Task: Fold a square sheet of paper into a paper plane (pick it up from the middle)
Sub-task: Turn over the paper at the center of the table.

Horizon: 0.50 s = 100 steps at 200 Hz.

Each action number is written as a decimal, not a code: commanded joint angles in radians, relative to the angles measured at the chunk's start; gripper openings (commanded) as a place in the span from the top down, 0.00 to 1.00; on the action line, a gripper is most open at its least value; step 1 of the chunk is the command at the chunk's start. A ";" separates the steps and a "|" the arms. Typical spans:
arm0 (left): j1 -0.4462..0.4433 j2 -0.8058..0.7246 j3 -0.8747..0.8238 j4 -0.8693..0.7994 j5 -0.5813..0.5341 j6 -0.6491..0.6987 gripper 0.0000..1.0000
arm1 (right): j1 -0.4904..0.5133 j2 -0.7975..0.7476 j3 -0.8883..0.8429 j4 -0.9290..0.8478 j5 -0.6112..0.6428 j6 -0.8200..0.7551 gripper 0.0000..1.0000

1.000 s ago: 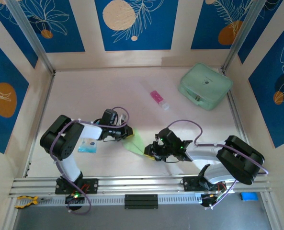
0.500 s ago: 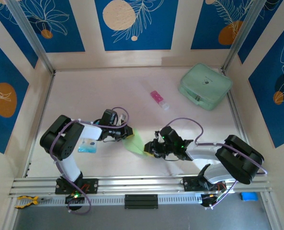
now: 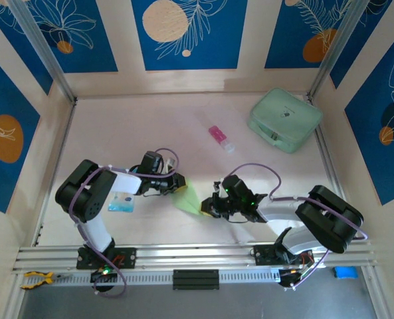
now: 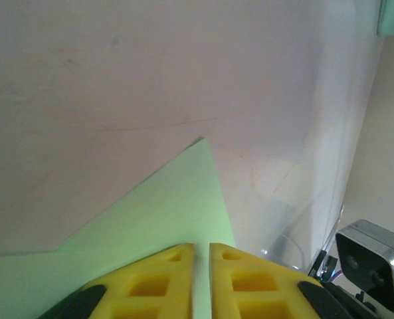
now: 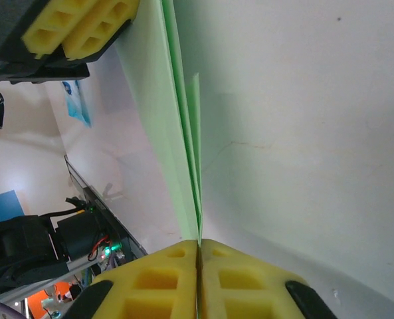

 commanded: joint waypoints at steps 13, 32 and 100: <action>0.009 -0.092 0.009 -0.023 0.015 0.008 0.71 | -0.005 -0.072 -0.009 -0.021 -0.018 -0.043 0.92; 0.009 -0.163 0.026 -0.112 -0.022 0.063 0.63 | -0.005 -0.124 0.005 -0.094 0.009 -0.077 0.93; 0.009 -0.361 0.043 -0.333 -0.181 0.178 0.53 | -0.024 -0.304 0.056 -0.351 0.112 -0.199 0.93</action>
